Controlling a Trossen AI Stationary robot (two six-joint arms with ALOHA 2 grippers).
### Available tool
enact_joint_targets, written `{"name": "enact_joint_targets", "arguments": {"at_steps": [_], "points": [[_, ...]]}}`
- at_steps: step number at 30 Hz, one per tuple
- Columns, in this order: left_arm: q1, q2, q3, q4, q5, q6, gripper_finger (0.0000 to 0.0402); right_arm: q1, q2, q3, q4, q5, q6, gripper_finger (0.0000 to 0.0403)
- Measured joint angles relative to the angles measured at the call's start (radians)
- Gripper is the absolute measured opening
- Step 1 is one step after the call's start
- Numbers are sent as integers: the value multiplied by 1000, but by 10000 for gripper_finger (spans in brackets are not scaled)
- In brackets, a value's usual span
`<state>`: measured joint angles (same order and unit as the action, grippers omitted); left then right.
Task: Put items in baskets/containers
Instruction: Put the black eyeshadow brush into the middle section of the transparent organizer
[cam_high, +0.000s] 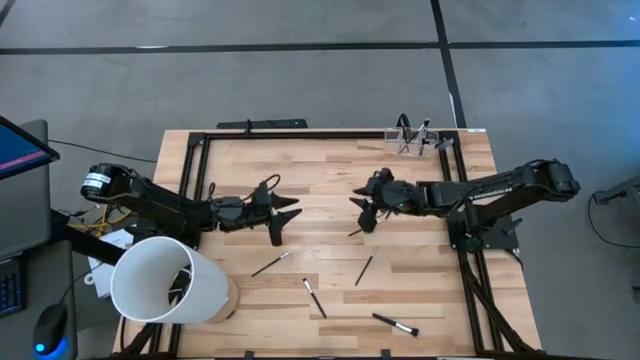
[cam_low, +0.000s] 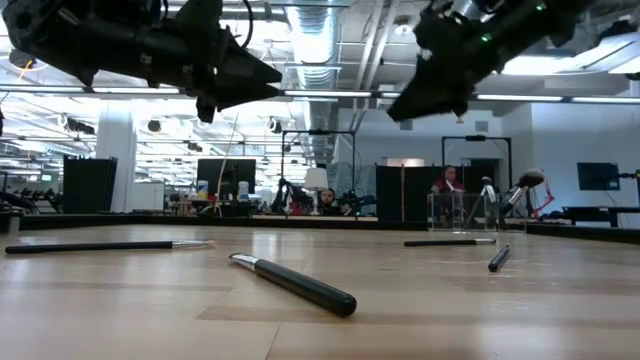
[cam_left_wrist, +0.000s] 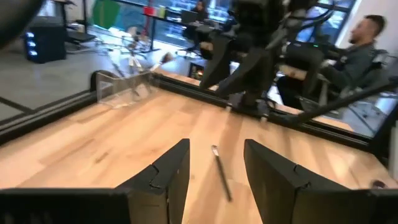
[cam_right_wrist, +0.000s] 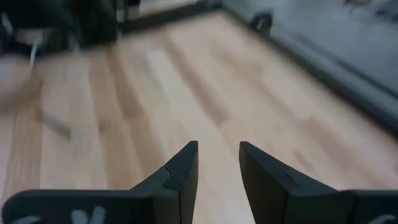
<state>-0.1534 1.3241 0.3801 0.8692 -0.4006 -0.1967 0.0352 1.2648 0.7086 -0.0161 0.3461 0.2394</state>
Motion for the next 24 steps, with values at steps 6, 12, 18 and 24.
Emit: {"name": "enact_joint_targets", "arguments": {"at_steps": [6, 12, 18, 24], "points": [[-16, 29, 0, 5, 2, -3, 149, 39, -4, -1, -77, -5, 25, 107], [-18, 72, 0, 3, 60, -49, 149, 74, -1, -1, -64, -6, 14, 107], [-45, 118, 0, 72, 64, -101, 149, 112, -1, -1, -158, -5, 32, 107], [-81, 175, 44, 135, 64, -99, 149, 164, -1, -9, -244, -4, 60, 107]]}}
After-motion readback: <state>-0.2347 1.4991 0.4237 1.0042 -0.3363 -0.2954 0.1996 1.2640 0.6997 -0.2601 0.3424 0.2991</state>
